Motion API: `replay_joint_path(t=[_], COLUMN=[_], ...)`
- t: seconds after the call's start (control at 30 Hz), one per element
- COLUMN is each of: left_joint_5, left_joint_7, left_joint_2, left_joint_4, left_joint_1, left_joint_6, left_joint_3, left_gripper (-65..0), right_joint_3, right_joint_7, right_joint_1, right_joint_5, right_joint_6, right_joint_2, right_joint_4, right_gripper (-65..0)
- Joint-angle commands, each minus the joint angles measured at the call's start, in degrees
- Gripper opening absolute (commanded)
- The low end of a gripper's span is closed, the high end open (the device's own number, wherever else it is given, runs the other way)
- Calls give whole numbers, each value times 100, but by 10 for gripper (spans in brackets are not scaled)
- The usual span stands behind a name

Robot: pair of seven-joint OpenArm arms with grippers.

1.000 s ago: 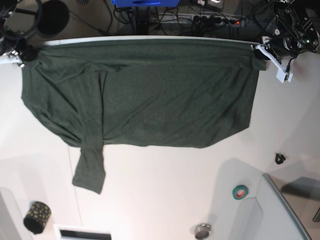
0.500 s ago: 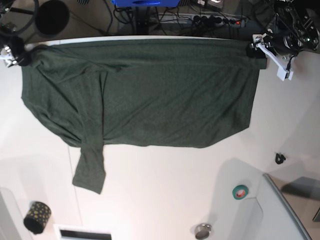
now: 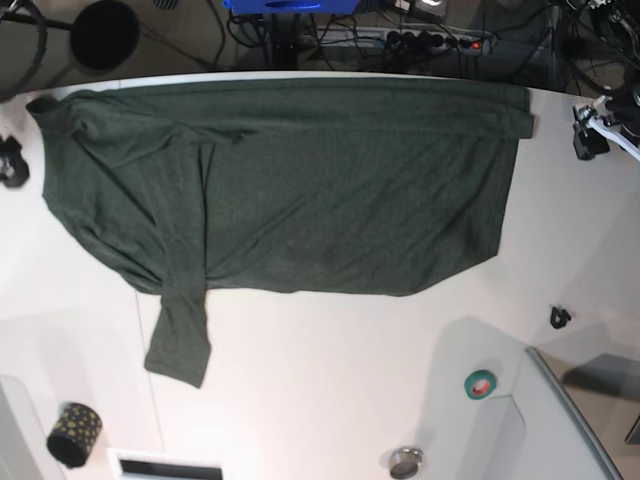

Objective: Layout the t-shirt on the table in an organized manner, then fold the t-shirt properly
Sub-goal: 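Release the shirt edge with both grippers, then grasp the shirt body near the sleeve with the right gripper and drag it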

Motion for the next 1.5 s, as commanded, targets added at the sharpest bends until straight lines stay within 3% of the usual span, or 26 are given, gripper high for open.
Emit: replay_joint_path(t=[0.0, 0.07, 0.13, 0.2, 0.27, 0.3, 0.4, 0.5, 0.67, 0.87, 1.2, 1.27, 1.47], left_joint_5=[-76, -50, -50, -50, -50, -50, -50, -50, -50, -50, -50, -50, -50], left_joint_7=[-77, -77, -95, -77, -104, -104, -113, -113, -121, -121, -121, -121, -121], left_joint_2=[-84, -92, -92, -57, 31, 66, 101, 83, 66, 66, 57, 66, 75], left_joint_4=[70, 9, -9, -17, -149, -255, -589, -826, -809, -853, -870, -870, -870], left_joint_1=[-108, -214, -249, -328, -346, -355, -416, -407, -232, -223, -214, -214, -214], left_joint_6=[-38, -29, -2, -2, -2, 6, 6, 6, 6, 6, 6, 6, 6], left_joint_3=[163, 576, 972, 1271, 1490, 1552, 1631, 1596, 1578, 1174, 980, 980, 998], left_gripper=[-156, -173, -260, -418, -637, -650, -650, -650, -650, -650, -650, -650, -650], right_joint_3=[-279, -982, -1615, -2204, -2828, -3083, -3830, -4542, -5615, -5676, -5676, -5676, -5685], right_joint_7=[216, 471, 629, 717, 743, 743, 805, 1253, 1789, 2264, 2405, 2440, 2422], right_joint_1=[151, 415, 757, 1162, 1593, 1812, 2437, 2990, 3808, 4089, 4415, 4415, 4406], right_joint_5=[95, 95, 95, 95, 95, 95, 86, 24, -846, -1954, -2156, -2156, -2156], right_joint_6=[73, 91, 91, 91, 91, 91, 73, 56, 56, 56, 56, 56, 56], right_joint_2=[262, 526, 693, 816, 886, 886, 868, 860, 552, 7, -151, -151, -151], right_joint_4=[47, -137, -427, -744, -1060, -1166, -1482, -2010, -3293, -4023, -4586, -4586, -4577], right_gripper=[-231, -231, -233, -233, -234, -234, -236, -237, -236, -231, -240, -293, -594])
